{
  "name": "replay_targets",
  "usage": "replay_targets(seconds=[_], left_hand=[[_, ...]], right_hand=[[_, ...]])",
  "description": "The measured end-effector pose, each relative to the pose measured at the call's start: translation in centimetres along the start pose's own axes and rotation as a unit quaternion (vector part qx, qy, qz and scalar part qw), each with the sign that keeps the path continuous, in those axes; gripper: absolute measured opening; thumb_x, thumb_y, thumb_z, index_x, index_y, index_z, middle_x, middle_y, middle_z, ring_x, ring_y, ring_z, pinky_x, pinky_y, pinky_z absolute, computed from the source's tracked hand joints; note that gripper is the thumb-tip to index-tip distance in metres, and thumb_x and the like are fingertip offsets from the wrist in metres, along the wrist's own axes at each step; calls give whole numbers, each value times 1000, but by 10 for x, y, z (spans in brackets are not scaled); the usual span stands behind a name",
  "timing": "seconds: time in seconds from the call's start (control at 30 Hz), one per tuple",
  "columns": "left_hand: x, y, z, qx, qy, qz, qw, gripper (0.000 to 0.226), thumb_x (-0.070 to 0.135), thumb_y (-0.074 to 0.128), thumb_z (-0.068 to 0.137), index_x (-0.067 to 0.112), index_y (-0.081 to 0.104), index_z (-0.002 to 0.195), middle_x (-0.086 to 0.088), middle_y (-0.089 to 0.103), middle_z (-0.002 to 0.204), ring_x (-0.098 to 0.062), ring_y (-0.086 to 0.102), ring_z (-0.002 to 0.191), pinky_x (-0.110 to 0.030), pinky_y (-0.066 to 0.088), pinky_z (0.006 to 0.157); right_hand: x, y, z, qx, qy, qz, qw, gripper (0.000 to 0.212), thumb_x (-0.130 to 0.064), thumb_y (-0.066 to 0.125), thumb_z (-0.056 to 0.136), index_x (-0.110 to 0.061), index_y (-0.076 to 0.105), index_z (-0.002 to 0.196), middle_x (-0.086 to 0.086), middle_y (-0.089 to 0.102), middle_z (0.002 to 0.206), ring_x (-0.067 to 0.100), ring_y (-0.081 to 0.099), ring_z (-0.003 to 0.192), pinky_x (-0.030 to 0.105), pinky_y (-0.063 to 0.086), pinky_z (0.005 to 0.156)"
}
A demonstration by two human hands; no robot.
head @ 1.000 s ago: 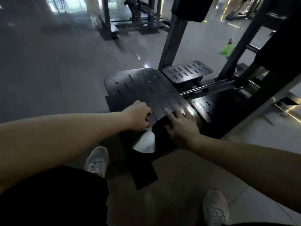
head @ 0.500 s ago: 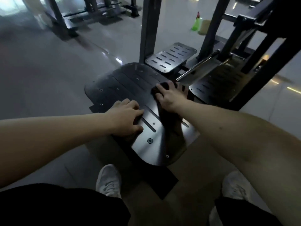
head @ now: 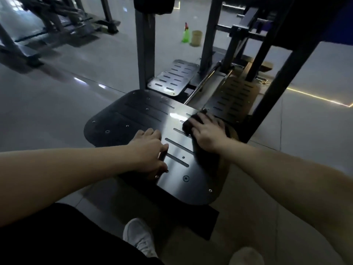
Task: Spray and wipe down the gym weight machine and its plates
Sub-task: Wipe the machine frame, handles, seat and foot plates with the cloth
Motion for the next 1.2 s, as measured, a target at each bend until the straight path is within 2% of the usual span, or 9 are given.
replay_targets(seconds=[0.1,0.3,0.43,0.53,0.7,0.77,0.87,1.03,1.2], left_hand=[[-1,0,5,-4,-4,11,1000,72,79,54,82,30,54,136,-7,43,131,-29,37,124,-49,33,108],[-8,1,1,29,4,-13,999,68,79,54,82,36,57,134,-3,42,137,-27,34,127,-47,28,108],[-19,5,-11,58,14,-47,997,67,72,53,88,36,51,145,4,42,145,-24,30,134,-47,26,112],[-39,11,-22,78,-16,-90,993,59,67,57,90,35,56,139,6,45,145,-22,31,133,-46,28,111],[-78,22,-41,95,-84,-123,984,46,60,61,90,31,64,125,1,49,139,-26,36,128,-47,30,106],[-88,25,-49,102,-102,-128,981,45,59,61,90,30,64,125,0,50,139,-27,37,128,-47,30,106],[-98,30,-57,118,-116,-143,976,48,59,61,91,29,65,127,-1,50,139,-28,39,128,-47,30,107],[-111,45,-66,137,-126,-163,969,52,59,59,92,28,63,134,-1,50,141,-28,38,129,-47,29,110],[-120,50,-73,141,-128,-166,968,45,52,59,96,28,63,134,-2,50,141,-29,39,131,-46,32,112]], right_hand=[[-12,3,47,-14,75,23,997,53,-45,26,103,-43,28,156,-2,12,170,30,4,155,54,1,123],[-77,18,-3,-11,-107,19,994,48,-46,36,105,-49,34,153,-13,19,168,24,13,151,50,16,116],[8,7,3,-27,42,-2,999,51,-48,28,104,-49,29,155,-11,14,170,26,9,155,57,11,122],[7,1,4,-41,132,41,990,51,-43,28,106,-45,29,156,-9,8,171,27,1,157,56,4,123],[-71,14,-65,-38,-42,-12,998,54,-51,29,102,-46,32,155,-9,16,169,26,10,154,50,17,116],[-87,19,-108,-66,-136,-30,988,66,-59,15,92,-48,31,155,-12,16,169,25,10,153,50,19,112],[-75,14,-150,-91,-227,-56,968,62,-58,17,94,-52,27,154,-15,16,168,21,11,151,49,22,108],[-62,11,-171,-110,-208,-64,970,64,-62,11,91,-56,22,155,-17,8,167,18,1,152,48,10,116],[-158,29,-105,-66,-178,-17,982,56,-57,27,100,-50,27,156,-10,12,170,25,2,157,49,5,121]])
Point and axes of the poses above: each hand's wrist, its own z-axis towards the middle knuckle, its own y-axis out of the palm, x = y × z, the point moved 5 cm from there along z, towards the middle knuckle
